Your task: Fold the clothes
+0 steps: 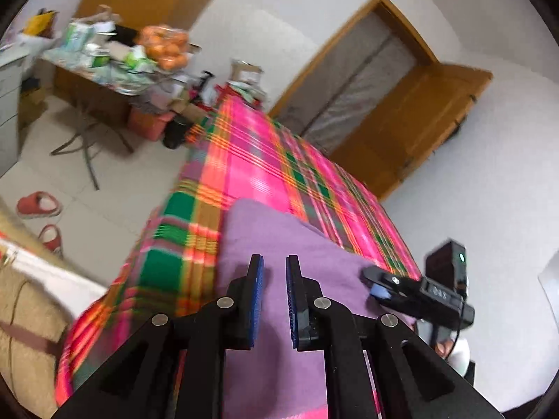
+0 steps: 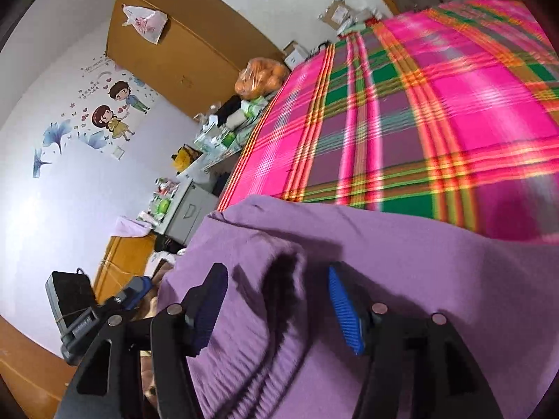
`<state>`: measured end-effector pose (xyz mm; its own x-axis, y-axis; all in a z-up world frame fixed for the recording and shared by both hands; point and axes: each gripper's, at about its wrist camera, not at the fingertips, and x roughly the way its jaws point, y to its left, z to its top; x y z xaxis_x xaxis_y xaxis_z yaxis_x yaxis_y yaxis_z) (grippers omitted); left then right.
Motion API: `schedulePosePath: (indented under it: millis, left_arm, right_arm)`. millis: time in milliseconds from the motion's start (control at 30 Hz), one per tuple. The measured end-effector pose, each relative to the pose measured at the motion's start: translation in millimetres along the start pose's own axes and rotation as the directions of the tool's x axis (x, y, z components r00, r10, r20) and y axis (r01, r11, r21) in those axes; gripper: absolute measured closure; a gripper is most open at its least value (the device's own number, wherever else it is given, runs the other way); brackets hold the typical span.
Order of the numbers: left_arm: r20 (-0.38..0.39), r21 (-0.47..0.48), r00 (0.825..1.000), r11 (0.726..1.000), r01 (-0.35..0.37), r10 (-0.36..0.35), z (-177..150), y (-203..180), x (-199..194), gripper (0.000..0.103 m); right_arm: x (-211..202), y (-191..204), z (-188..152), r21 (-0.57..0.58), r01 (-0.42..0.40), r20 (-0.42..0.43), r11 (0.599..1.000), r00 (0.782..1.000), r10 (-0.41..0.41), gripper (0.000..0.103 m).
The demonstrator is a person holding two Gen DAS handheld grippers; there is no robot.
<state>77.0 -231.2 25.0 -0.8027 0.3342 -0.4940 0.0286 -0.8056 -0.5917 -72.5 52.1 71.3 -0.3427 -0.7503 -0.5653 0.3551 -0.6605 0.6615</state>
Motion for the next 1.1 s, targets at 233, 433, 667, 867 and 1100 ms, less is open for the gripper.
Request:
schedulePosePath:
  millis: [233, 433, 667, 867, 1100]
  left_arm:
    - [-0.145, 0.029, 0.989, 1.0, 0.0, 0.005, -21, -18, 45, 0.091]
    - [-0.169, 0.06, 0.985, 0.998, 0.025, -0.015, -28, -25, 42, 0.091]
    - [-0.036, 0.055, 0.998, 0.998, -0.045, 0.047, 24, -7, 18, 0.072]
    - [-0.2, 0.081, 0.973, 0.992, -0.1, 0.115, 53, 17, 81, 0.065]
    - [-0.289, 0.025, 0.957, 1.0, 0.017, -0.009, 69, 31, 109, 0.065]
  right_arm:
    - [2, 7, 9, 0.031, -0.038, -0.027, 0.999, 0.999, 0.039, 0.09]
    - [6, -5, 5, 0.054, 0.057, -0.048, 0.997, 0.997, -0.055, 0.072]
    - [-27, 10, 3, -0.028, 0.057, 0.108, 0.998, 0.993, -0.053, 0.062]
    - [-28, 12, -2, -0.048, 0.038, 0.104, 0.998, 0.994, -0.033, 0.06]
    - [-10, 9, -1, -0.043, 0.021, 0.053, 0.999, 0.998, -0.018, 0.057]
